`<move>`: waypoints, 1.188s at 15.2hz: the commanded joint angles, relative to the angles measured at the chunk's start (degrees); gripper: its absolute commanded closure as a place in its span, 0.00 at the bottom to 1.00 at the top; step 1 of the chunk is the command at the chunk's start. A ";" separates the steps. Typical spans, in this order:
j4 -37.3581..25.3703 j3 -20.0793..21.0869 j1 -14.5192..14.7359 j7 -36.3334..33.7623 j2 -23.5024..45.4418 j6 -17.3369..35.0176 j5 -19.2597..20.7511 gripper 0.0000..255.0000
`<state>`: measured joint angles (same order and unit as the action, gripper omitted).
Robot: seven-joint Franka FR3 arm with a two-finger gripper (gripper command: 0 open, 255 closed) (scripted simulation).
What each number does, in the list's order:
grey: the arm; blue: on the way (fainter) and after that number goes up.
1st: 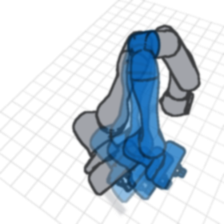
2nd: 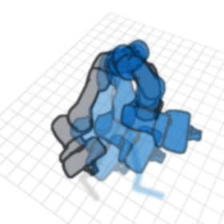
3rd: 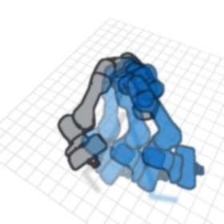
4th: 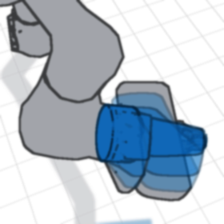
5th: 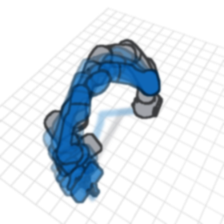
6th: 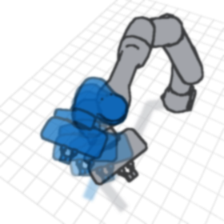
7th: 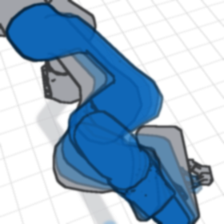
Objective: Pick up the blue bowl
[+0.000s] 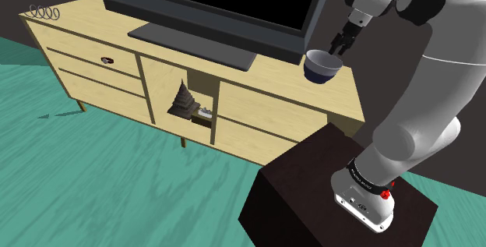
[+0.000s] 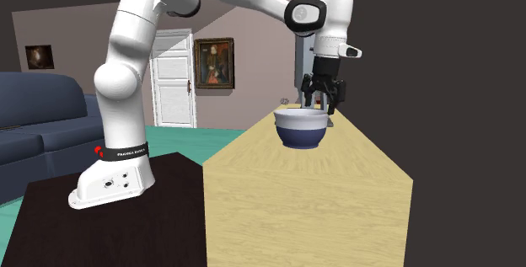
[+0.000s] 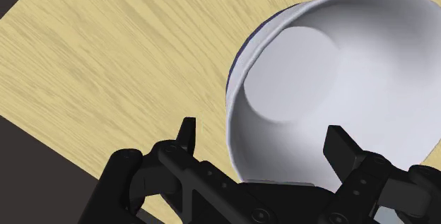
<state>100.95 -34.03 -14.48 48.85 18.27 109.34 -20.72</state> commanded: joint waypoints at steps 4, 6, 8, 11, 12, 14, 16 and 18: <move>0.32 0.48 -1.21 2.10 2.82 2.27 -1.86 0.00; 1.01 0.70 -1.32 2.59 3.48 3.46 -2.40 0.00; 1.52 0.89 -1.43 2.98 4.04 4.38 -2.84 0.00; 1.41 0.87 -1.46 2.97 4.01 4.25 -2.80 1.00; 1.39 0.87 -1.47 2.98 4.02 4.24 -2.80 1.00; 1.40 0.87 -1.47 2.97 4.01 4.24 -2.80 1.00; 1.40 0.86 -1.47 2.97 4.01 4.24 -2.80 1.00; 1.42 0.86 -1.46 2.97 4.00 4.24 -2.79 1.00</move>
<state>102.36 -33.17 -15.93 51.82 22.26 113.56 -23.52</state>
